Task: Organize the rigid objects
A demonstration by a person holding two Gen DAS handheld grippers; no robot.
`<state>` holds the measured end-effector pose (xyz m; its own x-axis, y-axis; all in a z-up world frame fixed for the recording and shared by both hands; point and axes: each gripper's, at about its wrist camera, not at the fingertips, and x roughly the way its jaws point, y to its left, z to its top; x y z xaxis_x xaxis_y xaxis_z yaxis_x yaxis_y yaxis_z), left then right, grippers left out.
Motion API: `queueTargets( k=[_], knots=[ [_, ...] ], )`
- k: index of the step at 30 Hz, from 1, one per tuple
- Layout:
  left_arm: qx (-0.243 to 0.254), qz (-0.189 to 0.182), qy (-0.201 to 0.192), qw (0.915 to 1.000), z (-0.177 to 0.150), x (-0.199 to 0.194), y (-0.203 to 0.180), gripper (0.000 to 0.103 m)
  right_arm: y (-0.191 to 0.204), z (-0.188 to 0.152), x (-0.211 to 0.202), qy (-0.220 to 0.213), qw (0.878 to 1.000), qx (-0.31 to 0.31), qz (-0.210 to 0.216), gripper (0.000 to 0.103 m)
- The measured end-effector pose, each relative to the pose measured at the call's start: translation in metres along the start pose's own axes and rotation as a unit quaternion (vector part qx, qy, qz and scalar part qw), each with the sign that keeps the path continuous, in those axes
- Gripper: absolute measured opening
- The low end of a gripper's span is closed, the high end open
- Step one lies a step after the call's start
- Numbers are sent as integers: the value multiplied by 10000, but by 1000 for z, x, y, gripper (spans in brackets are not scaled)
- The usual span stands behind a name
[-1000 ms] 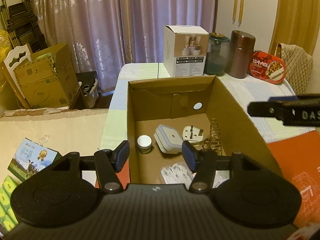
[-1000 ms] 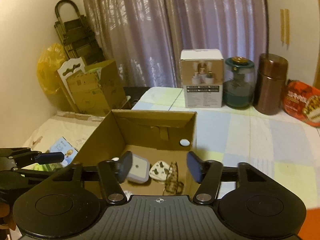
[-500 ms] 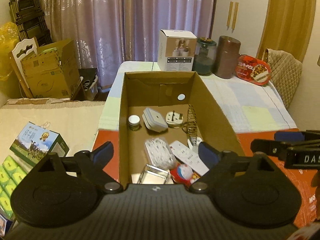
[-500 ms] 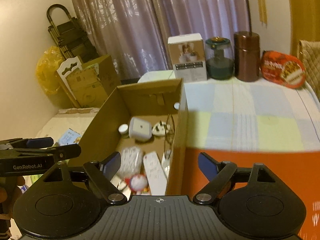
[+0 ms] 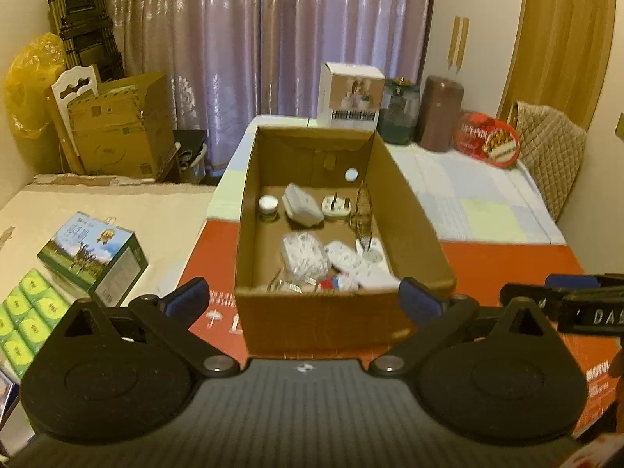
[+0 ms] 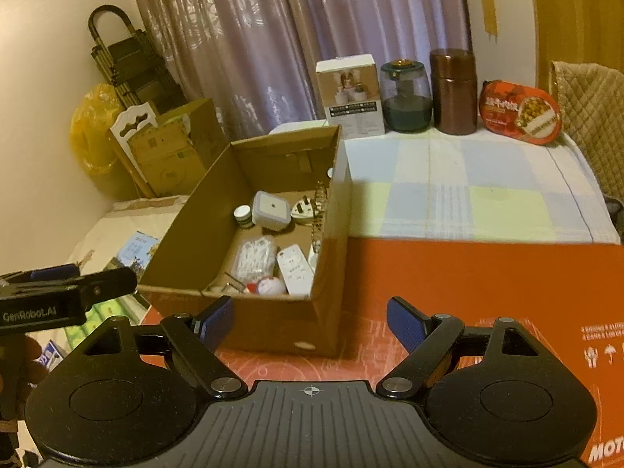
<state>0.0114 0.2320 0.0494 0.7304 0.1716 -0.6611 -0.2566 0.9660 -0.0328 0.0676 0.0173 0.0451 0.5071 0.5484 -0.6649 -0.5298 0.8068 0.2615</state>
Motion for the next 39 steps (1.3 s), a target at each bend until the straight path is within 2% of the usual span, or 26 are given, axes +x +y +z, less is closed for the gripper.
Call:
queueTargets(
  k=[8, 17, 26, 39],
  knots=[
    [-66, -4, 208, 9998, -22, -12, -6, 101, -2, -18, -21, -113, 9997, -14, -200, 82],
    [-8, 114, 313, 9994, -36, -21, -20, 101, -1, -33, -27, 91, 9992, -235, -324, 82],
    [-75, 94, 367, 9993, -41, -23, -25, 101, 4, -43, -27, 194, 9985, -359, -362, 82],
    [-54, 148, 327, 9993, -42, -23, -25, 101, 6, -40, -26, 192, 9984, -376, -364, 82]
  ],
)
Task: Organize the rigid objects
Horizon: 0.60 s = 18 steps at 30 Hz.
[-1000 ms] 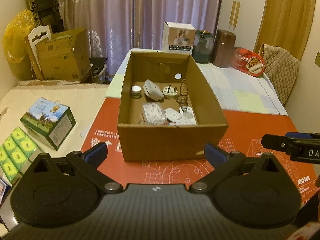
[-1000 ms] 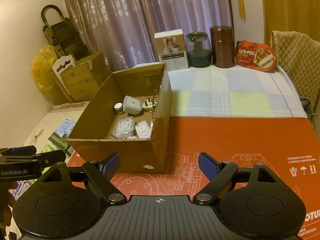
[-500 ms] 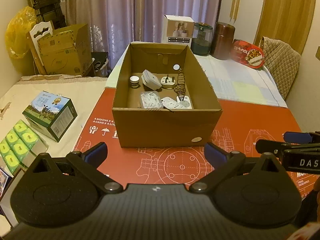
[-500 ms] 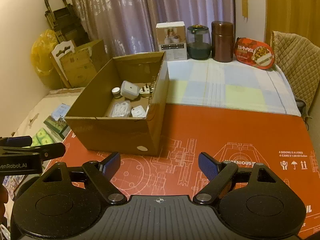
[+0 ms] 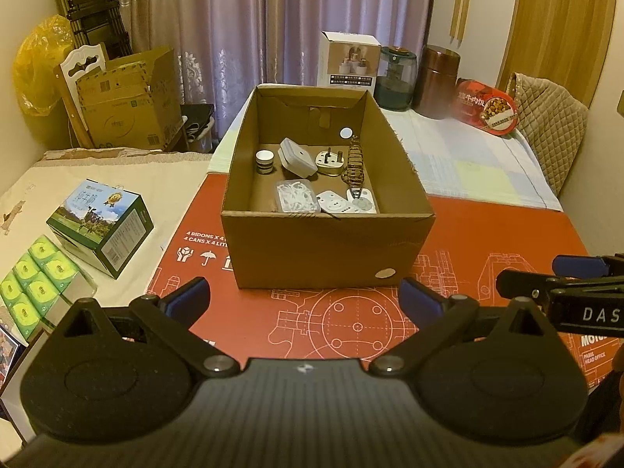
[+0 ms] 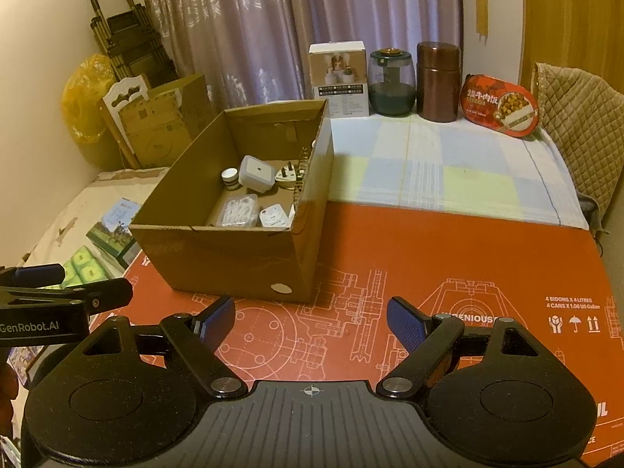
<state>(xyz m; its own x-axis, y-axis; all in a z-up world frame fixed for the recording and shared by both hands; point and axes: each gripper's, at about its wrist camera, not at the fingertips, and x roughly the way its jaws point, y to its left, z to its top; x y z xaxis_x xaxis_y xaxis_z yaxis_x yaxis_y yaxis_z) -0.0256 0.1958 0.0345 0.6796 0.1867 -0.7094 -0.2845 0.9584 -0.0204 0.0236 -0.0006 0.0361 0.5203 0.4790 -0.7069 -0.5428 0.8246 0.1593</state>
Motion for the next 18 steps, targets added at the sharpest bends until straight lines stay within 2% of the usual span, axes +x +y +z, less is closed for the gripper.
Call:
queueTargets(
  k=[18],
  knots=[
    [43, -9, 33, 10000, -5, 5, -4, 101, 1, -3, 5, 57, 10000, -39, -18, 82]
  ],
)
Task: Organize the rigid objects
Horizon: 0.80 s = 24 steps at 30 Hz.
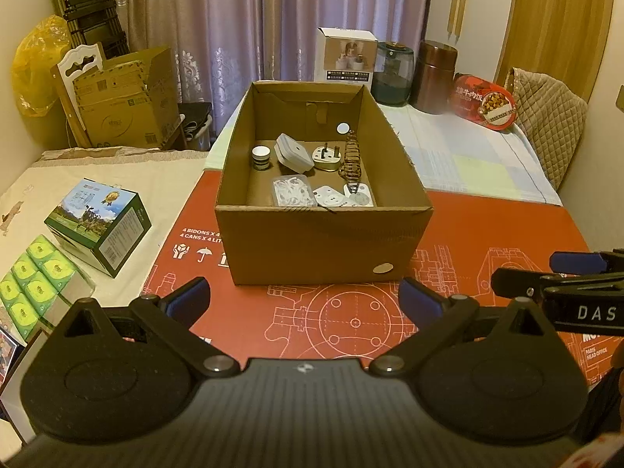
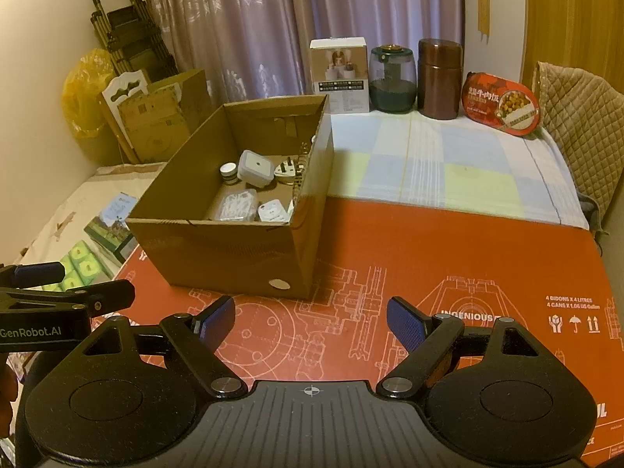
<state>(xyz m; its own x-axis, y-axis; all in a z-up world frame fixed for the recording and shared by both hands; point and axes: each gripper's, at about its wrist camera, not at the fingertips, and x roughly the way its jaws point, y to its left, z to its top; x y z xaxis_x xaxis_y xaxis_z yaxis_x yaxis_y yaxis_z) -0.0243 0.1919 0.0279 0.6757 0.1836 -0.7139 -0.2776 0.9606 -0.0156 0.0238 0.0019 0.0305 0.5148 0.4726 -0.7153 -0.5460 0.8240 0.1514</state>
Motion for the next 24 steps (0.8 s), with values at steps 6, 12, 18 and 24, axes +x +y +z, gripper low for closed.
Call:
queueTargets(
  k=[6, 12, 18, 24],
  knots=[
    [8, -9, 7, 10000, -1, 1, 0, 101, -1, -1, 0, -8, 10000, 7, -5, 82],
    [1, -9, 13, 10000, -2, 1, 0, 101, -1, -1, 0, 4, 10000, 14, -11, 82],
    [3, -8, 10, 10000, -2, 1, 0, 101, -1, -2, 1, 10, 10000, 22, -10, 82],
    [1, -13, 9, 10000, -1, 1, -1, 101, -2, -2, 1, 8, 10000, 26, -16, 82]
  ],
)
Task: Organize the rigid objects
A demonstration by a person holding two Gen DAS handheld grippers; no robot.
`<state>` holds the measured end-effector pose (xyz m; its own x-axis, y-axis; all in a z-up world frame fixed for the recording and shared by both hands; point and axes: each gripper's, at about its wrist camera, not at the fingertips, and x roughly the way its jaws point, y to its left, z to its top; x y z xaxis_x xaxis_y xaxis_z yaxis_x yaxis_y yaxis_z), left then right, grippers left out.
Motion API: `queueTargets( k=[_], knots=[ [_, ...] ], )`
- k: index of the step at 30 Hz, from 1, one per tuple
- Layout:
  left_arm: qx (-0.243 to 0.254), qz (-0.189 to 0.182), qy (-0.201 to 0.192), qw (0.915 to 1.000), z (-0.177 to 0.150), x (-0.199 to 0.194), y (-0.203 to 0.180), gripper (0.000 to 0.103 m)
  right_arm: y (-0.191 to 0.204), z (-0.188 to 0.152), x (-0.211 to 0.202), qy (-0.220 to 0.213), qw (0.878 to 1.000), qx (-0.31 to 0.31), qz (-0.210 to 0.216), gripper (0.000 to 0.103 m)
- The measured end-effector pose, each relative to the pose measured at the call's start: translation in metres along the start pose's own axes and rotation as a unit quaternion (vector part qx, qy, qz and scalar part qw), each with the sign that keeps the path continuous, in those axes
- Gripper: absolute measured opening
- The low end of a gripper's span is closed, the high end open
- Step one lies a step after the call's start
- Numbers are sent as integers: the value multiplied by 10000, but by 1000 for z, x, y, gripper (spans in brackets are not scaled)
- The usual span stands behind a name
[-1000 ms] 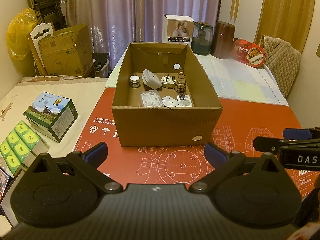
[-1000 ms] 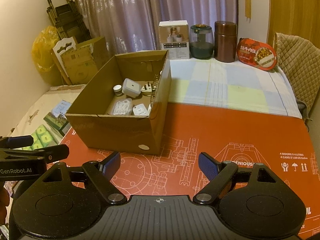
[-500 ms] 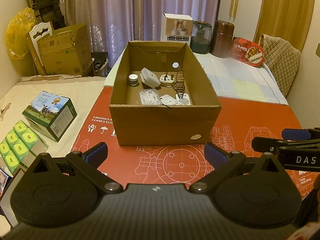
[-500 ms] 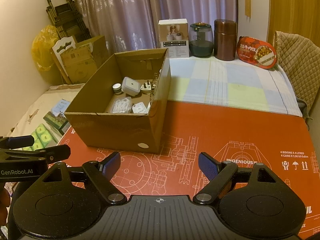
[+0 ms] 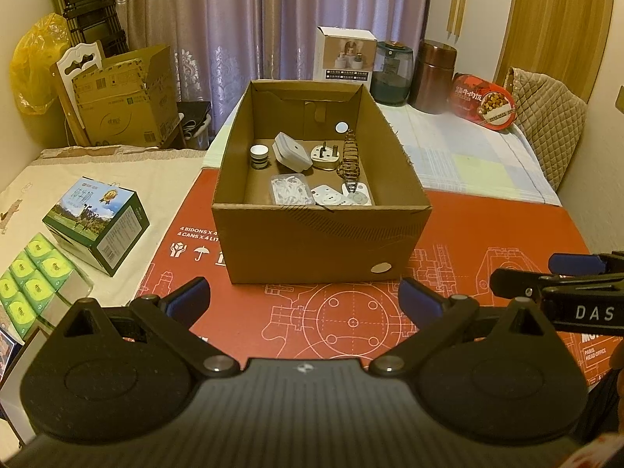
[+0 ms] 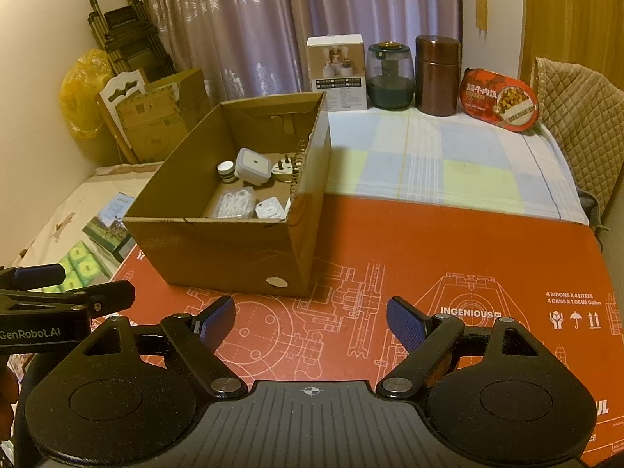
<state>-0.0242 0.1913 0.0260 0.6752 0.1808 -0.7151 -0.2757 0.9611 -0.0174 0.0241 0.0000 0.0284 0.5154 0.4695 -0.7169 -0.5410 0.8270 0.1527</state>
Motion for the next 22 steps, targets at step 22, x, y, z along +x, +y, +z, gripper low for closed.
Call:
queueTargets(
  k=[22],
  knots=[
    [-63, -73, -1, 10000, -1, 4, -2, 101, -3, -1, 2, 14, 10000, 33, -34, 82]
  ],
)
